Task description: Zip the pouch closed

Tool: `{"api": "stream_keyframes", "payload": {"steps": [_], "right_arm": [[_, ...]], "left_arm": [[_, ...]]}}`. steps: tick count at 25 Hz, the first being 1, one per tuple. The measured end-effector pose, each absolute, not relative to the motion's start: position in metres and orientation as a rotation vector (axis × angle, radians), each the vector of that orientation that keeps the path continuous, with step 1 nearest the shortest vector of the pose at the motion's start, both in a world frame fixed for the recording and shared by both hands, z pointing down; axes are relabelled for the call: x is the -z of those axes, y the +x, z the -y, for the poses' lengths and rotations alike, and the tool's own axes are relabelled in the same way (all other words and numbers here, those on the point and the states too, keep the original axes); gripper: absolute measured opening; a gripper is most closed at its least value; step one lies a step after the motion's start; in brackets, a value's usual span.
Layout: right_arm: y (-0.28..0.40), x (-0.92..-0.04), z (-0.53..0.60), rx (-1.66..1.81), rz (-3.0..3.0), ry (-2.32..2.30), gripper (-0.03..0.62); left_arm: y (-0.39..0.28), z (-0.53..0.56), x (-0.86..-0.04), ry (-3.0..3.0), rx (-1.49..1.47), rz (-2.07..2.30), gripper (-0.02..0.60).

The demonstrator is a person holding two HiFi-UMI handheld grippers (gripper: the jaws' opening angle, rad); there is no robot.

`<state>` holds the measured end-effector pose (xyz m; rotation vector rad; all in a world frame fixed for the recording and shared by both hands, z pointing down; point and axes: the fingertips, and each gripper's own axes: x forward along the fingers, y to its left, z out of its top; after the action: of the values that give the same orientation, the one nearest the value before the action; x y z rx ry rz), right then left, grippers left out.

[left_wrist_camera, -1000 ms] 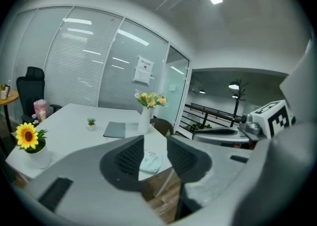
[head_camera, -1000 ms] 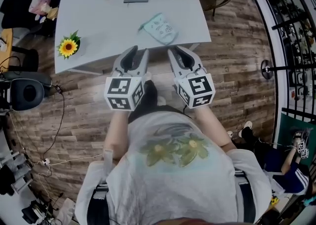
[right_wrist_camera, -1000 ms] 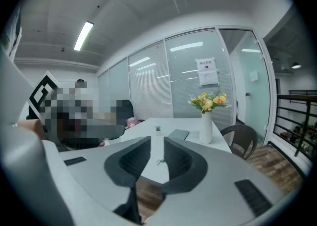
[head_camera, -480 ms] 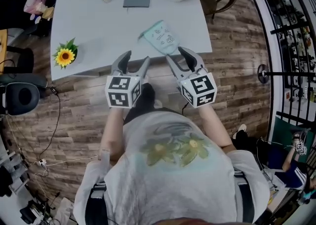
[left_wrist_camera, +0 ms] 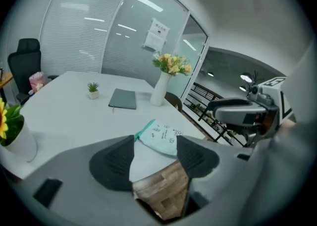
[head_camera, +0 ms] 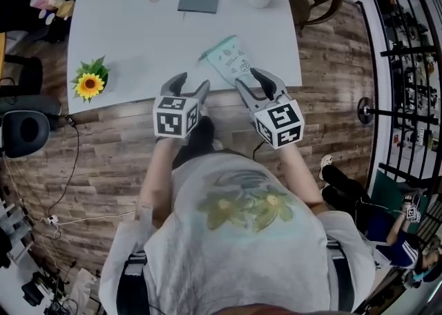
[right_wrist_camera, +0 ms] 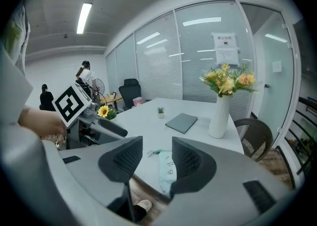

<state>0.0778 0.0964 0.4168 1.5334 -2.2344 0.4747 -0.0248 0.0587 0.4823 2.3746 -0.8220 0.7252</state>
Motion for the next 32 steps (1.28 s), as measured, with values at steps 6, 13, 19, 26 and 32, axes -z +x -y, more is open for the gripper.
{"api": "stream_keyframes", "payload": {"steps": [6, 13, 19, 26, 32], "right_arm": [[0.078, -0.428, -0.072, -0.498, 2.213, 1.498, 0.176], [0.081, -0.437, -0.039, -0.528, 2.182, 1.501, 0.176], [0.081, -0.448, -0.017, -0.565, 2.145, 1.5, 0.176], [0.078, -0.456, -0.001, -0.58, 2.113, 1.489, 0.176], [0.072, -0.462, 0.004, -0.579, 2.098, 1.423, 0.176]], "left_arm": [[-0.021, -0.04, -0.525, 2.289, -0.814, 0.778, 0.254], [-0.015, -0.012, -0.563, 2.242, -0.888, 0.74, 0.24], [-0.004, 0.005, -0.599, 2.216, -1.009, 0.644, 0.225], [-0.003, 0.01, -0.626, 2.186, -1.107, 0.575, 0.173], [-0.006, 0.013, -0.629, 2.173, -1.113, 0.602, 0.093]]}}
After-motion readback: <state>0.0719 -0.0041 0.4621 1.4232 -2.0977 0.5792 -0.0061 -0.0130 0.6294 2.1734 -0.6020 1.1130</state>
